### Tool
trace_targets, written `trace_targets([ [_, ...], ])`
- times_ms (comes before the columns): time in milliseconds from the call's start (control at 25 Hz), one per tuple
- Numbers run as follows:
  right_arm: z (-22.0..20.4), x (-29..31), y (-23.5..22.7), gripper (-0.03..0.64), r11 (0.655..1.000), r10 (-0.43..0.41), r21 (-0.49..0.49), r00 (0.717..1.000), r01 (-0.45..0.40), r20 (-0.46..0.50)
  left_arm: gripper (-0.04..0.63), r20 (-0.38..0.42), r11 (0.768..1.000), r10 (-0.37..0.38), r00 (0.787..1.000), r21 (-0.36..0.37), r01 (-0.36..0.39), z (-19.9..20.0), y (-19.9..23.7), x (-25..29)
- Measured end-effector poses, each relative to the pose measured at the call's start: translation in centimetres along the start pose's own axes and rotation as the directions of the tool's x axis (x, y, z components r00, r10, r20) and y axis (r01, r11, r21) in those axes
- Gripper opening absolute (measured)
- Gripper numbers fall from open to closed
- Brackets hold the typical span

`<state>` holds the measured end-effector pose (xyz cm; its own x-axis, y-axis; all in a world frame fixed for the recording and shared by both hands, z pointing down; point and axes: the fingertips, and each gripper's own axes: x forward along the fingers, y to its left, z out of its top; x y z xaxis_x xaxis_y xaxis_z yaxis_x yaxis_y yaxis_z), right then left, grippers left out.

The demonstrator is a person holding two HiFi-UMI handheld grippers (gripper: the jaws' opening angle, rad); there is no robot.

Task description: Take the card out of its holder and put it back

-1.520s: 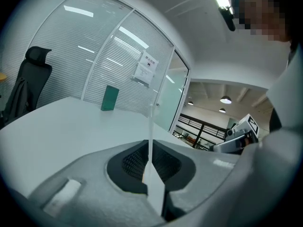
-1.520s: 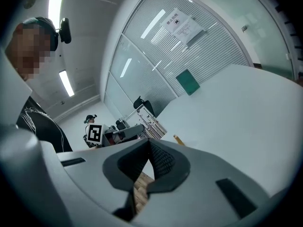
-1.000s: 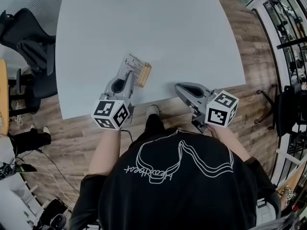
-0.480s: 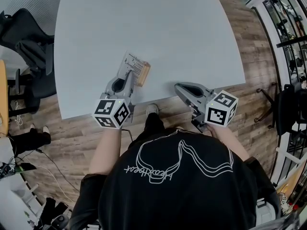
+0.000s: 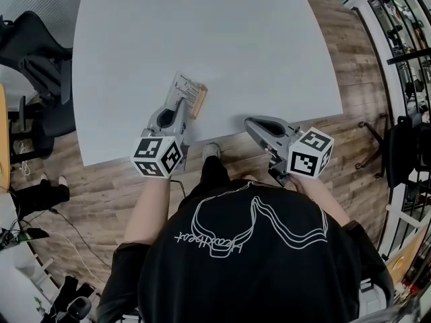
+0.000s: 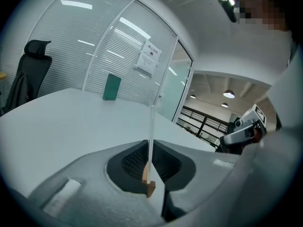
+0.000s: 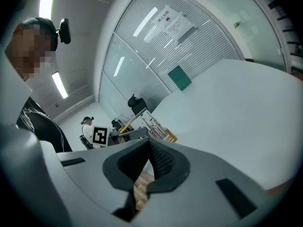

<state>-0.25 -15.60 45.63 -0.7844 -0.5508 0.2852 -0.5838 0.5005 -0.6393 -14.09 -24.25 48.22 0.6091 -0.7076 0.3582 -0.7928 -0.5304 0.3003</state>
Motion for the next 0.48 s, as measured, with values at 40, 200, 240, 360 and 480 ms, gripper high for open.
trace_targets([
  [40, -0.2, -0.1, 0.0, 0.009, 1.0, -0.004, 0.001, 1.0, 0.004, -0.004, 0.026, 0.001, 1.0, 0.001, 1.0, 0.0, -0.001, -0.2, 0.0, 0.0],
  [200, -0.5, -0.3, -0.2, 0.009, 1.0, -0.009, 0.006, 1.0, 0.009, -0.006, 0.026, -0.009, 1.0, 0.012, 1.0, -0.001, -0.012, -0.8, 0.2, 0.2],
  [240, -0.5, -0.2, -0.2, 0.009, 1.0, -0.009, 0.006, 1.0, 0.009, -0.006, 0.026, -0.012, 1.0, 0.013, 1.0, -0.001, -0.013, -0.9, 0.3, 0.3],
  [360, -0.7, -0.4, -0.4, 0.009, 1.0, -0.009, 0.009, 1.0, 0.009, -0.005, 0.026, -0.022, 1.0, 0.013, 1.0, 0.005, -0.013, -1.4, 0.3, 0.5],
  [480, -1.0, -0.5, -0.3, 0.009, 1.0, -0.007, 0.013, 1.0, 0.007, -0.007, 0.026, -0.033, 1.0, 0.015, 0.999, 0.006, -0.015, -2.0, 0.3, 0.6],
])
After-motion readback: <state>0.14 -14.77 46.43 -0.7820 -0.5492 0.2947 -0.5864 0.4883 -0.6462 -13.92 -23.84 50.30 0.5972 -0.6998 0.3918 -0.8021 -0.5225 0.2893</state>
